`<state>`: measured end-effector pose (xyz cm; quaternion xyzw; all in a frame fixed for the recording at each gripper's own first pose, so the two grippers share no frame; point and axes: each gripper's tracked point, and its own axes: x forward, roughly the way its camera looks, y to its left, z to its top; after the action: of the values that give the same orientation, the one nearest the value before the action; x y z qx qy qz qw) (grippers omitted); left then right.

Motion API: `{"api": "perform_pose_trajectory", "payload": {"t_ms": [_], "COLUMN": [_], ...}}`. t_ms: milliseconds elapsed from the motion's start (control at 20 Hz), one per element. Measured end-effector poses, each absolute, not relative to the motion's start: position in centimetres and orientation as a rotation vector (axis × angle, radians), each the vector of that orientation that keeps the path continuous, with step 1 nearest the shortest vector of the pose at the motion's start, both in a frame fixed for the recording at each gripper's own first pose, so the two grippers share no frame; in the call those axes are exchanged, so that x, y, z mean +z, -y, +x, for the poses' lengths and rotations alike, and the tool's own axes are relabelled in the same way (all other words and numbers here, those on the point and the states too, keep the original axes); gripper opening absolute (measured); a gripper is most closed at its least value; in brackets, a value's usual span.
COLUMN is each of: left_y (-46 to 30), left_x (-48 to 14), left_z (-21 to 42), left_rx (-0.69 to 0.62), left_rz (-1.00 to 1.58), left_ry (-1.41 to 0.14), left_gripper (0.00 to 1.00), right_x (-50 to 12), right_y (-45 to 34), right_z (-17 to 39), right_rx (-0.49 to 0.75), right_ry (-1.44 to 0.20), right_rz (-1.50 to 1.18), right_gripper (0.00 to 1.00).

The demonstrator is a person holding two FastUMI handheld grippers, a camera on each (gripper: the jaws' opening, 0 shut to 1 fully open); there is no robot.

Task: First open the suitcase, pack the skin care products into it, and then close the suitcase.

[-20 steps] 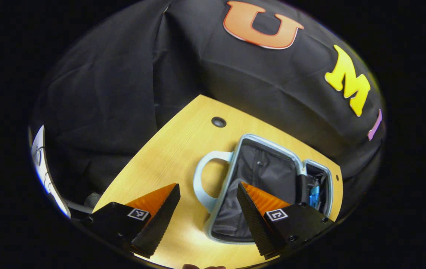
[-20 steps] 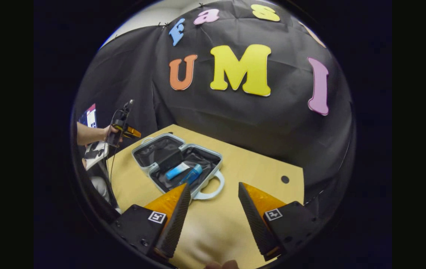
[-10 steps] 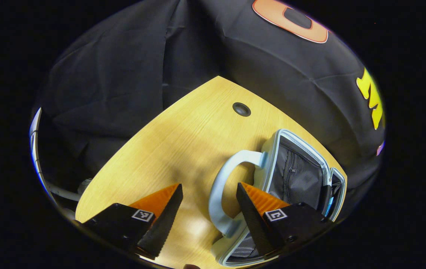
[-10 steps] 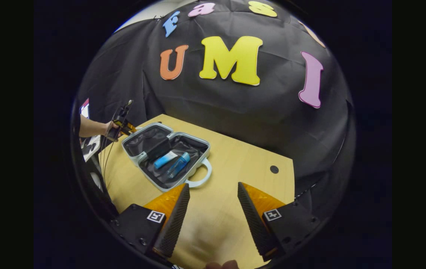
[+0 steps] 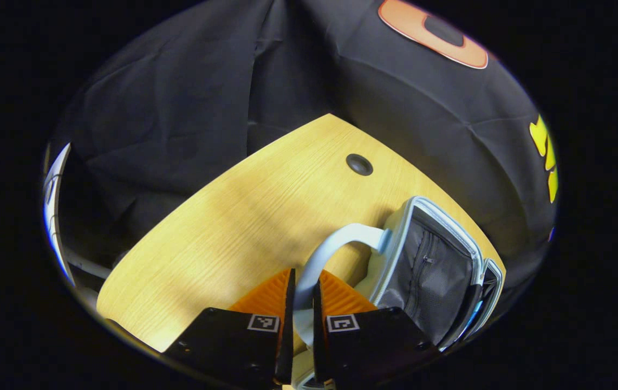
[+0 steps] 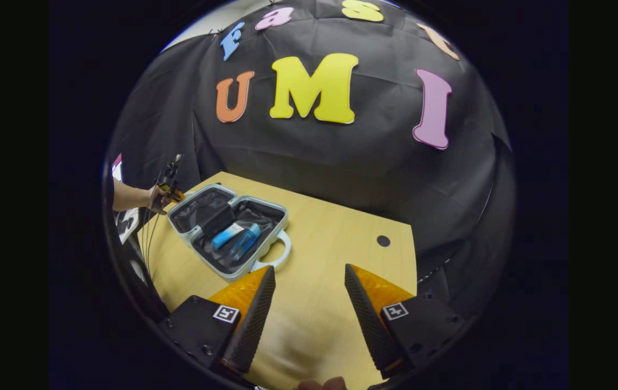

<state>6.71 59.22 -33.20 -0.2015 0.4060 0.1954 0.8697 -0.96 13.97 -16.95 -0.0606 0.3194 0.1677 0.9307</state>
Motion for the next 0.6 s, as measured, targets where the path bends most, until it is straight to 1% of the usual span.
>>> {"api": "perform_pose_trajectory", "payload": {"t_ms": [50,100,150,300,500,550,600], "left_y": [-59.4,-59.6,-59.5,-57.6,-51.0,-48.9,-46.4], "left_x": [-31.9,-30.3,-28.4,-21.8,-13.3,-11.3,-9.7], "left_z": [6.6,6.6,6.7,6.4,5.7,5.4,5.2], "left_rx": [0.413,0.421,0.428,0.43,0.378,0.363,0.343], "left_rz": [-0.378,-0.342,-0.323,-0.293,-0.225,-0.211,-0.197], "left_ry": [-0.834,-0.808,-0.781,-0.697,-0.586,-0.561,-0.545], "left_gripper": [0.17,0.15,0.14,0.14,0.12,0.12,0.1], "right_x": [-16.8,-16.7,-16.6,-15.4,-13.4,-12.8,-12.3], "right_y": [-13.8,-13.7,-13.4,-12.5,-10.6,-9.9,-9.4], "right_z": [-1.1,-1.3,-1.5,-2.1,-2.5,-2.6,-2.7], "right_rx": [0.336,0.329,0.321,0.308,0.286,0.273,0.264], "right_ry": [-0.646,-0.641,-0.635,-0.599,-0.516,-0.498,-0.485], "right_rz": [-0.107,-0.084,-0.064,-0.017,-0.001,0.019,0.042], "right_gripper": [0.75,0.77,0.77,0.77,0.78,0.75,0.77]}}
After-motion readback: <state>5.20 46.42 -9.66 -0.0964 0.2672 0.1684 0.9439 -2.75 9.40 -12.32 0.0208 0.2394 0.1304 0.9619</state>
